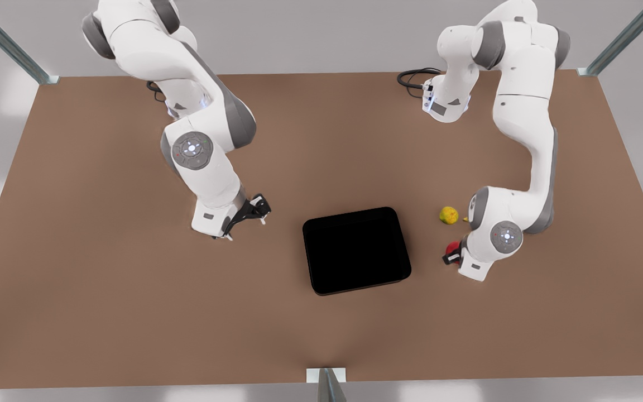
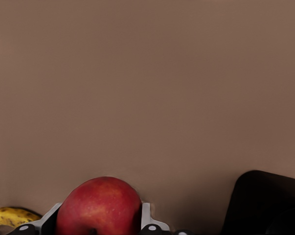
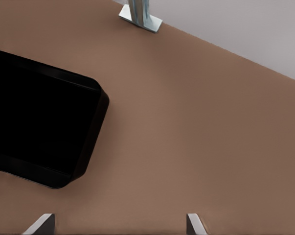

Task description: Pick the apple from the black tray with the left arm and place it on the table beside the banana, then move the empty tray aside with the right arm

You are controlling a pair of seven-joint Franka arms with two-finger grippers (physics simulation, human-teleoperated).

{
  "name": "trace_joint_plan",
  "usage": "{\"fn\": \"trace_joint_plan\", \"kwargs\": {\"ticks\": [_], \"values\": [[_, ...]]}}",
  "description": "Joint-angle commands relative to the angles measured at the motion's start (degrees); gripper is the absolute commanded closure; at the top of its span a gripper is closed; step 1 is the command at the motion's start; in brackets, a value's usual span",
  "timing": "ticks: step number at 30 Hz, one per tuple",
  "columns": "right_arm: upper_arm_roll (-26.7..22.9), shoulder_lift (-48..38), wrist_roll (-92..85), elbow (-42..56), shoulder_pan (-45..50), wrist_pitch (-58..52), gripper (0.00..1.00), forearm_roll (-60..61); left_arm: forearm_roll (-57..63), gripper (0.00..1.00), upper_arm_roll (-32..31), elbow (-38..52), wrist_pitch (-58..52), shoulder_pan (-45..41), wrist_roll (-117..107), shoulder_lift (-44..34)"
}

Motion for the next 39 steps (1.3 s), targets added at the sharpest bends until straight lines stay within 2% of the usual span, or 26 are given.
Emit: {"fn": "trace_joint_plan", "kwargs": {"ticks": [1, 3, 4, 5, 8, 9, 10, 11, 12, 13, 14, 18, 30, 32, 33, 37, 39], "values": [[0.7, 4.1, 31.8, 1.3, 2.1, 3.2, 0.0, 0.9, -0.4, 0.21, 1.0, -9.3, 18.5, 1.9, 41.0, -1.6], [2.3, 10.7, 43.1, 8.7, 2.3, 5.6, 0.0, 0.9, -0.4, 0.21, 1.5, -10.5, 21.4, 3.9, 46.7, -1.4], [3.8, 13.1, 49.0, 10.8, 2.4, 6.1, 0.0, 0.9, -0.4, 0.04, 1.5, -10.5, 21.5, 4.7, 47.9, -1.3], [4.1, 14.6, 51.9, 10.3, 2.4, 9.7, 0.04, 0.8, -0.4, 0.0, 1.5, -10.5, 21.5, 4.7, 47.9, -1.1], [4.3, 15.2, 53.7, 6.4, 3.5, 16.8, 0.01, -1.3, -0.5, 0.0, 1.4, -10.5, 21.2, 4.6, 46.9, -1.3], [4.3, 15.4, 55.7, 5.3, 4.0, 17.5, 0.01, -4.8, -0.5, 0.0, 1.1, -9.1, 16.0, 4.1, 43.4, -4.9], [4.4, 15.3, 55.9, 2.2, 4.0, 21.3, 0.01, -5.1, -0.3, 0.0, 0.9, 1.1, -2.2, 2.7, 41.5, -8.5], [4.4, 15.3, 55.9, 0.5, 4.1, 22.9, 0.01, -5.2, -0.3, 0.0, 0.9, 13.9, -17.0, 2.6, 41.4, -8.5], [4.4, 15.1, 56.6, -1.5, 4.1, 24.3, 0.02, -7.1, -1.1, 0.0, 1.2, 21.5, -26.4, 2.7, 41.4, -8.6], [4.5, 15.1, 58.1, -4.1, 4.1, 28.4, 0.02, -8.8, -6.9, 0.0, 1.5, 18.6, -27.0, 3.4, 39.6, -13.2], [4.5, 15.2, 58.1, -4.9, 4.1, 30.0, 0.01, -9.5, -6.3, 0.0, 1.0, 4.0, -13.2, 2.7, 31.8, -21.2], [4.4, 16.6, 56.7, -6.7, 4.0, 31.8, 0.02, -11.0, -0.4, 0.0, 0.8, 6.8, -17.4, 1.6, 29.4, -19.7], [5.0, 24.9, 56.6, -6.8, 4.1, 36.7, 0.04, -13.7, -0.2, 0.0, 1.6, 8.5, -18.3, 2.6, 29.4, -19.8], [5.1, 24.9, 57.0, -6.7, 4.0, 36.6, 0.13, -13.3, -1.1, 0.0, 1.9, 9.0, -17.1, 3.4, 32.1, -19.8], [5.2, 24.8, 56.3, -6.7, 4.0, 36.6, 0.23, -13.5, -1.5, 0.0, 2.0, 9.0, -17.5, 4.8, 37.8, -19.9], [6.0, 24.8, 55.4, -6.6, 3.5, 36.1, 0.52, -13.2, -4.3, 0.0, 1.5, 8.9, -18.1, 5.4, 37.4, -19.5], [6.7, 24.8, 55.4, -6.6, 3.1, 36.0, 0.6, -13.2, -4.3, 0.0, 1.4, 8.9, -18.7, 5.0, 35.2, -19.5]]}}
